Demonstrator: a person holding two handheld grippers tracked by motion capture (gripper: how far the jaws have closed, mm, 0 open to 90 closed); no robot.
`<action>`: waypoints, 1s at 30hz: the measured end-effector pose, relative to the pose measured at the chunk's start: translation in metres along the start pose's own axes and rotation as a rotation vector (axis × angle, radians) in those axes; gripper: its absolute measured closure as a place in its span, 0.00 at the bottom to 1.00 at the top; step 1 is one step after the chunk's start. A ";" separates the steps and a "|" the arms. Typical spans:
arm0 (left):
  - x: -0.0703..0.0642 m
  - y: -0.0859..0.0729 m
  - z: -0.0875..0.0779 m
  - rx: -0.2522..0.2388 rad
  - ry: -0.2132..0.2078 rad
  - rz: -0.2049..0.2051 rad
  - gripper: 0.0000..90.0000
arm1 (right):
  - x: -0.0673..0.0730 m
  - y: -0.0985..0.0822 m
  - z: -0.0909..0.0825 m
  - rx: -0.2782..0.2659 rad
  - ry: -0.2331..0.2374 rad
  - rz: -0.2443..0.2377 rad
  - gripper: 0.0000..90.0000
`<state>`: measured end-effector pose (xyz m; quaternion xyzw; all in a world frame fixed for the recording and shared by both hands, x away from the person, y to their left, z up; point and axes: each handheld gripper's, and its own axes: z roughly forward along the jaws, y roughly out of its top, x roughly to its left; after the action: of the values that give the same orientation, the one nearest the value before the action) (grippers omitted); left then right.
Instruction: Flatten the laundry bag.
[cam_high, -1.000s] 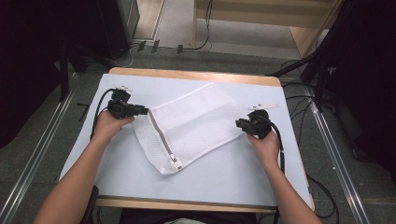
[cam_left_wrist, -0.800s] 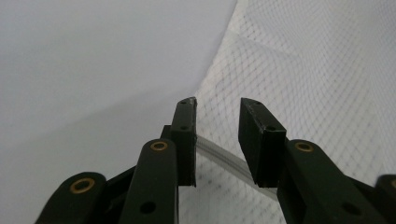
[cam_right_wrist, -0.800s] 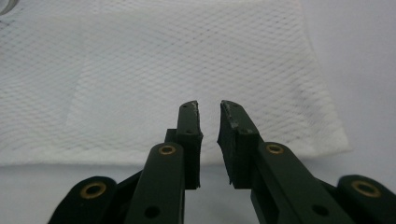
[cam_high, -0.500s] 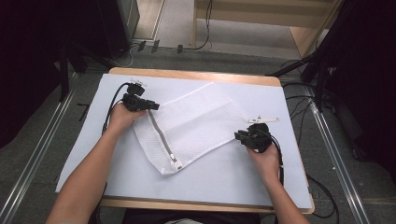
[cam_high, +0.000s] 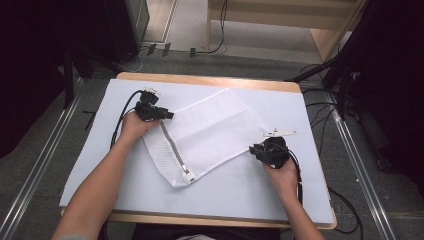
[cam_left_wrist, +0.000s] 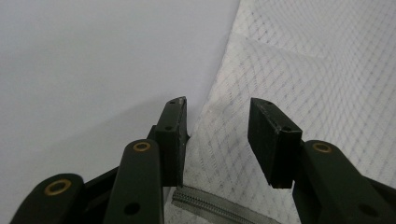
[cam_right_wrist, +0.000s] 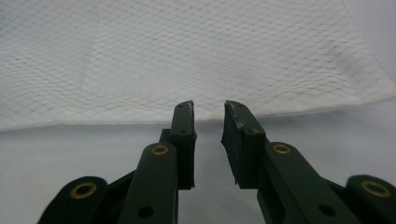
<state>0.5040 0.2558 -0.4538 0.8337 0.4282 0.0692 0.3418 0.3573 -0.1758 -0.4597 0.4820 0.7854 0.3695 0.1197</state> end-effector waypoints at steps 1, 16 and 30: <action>-0.001 0.000 0.000 0.000 0.018 0.009 0.66 | 0.000 -0.001 0.000 -0.003 0.004 0.012 0.83; -0.003 -0.005 -0.007 0.042 0.013 0.021 1.00 | 0.009 -0.003 0.006 0.015 -0.003 -0.010 0.81; -0.004 -0.015 -0.024 0.027 -0.028 -0.025 1.00 | -0.002 0.002 0.010 -0.016 -0.068 0.036 0.82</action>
<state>0.4815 0.2710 -0.4440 0.8338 0.4344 0.0474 0.3372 0.3647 -0.1721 -0.4653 0.5075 0.7690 0.3612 0.1438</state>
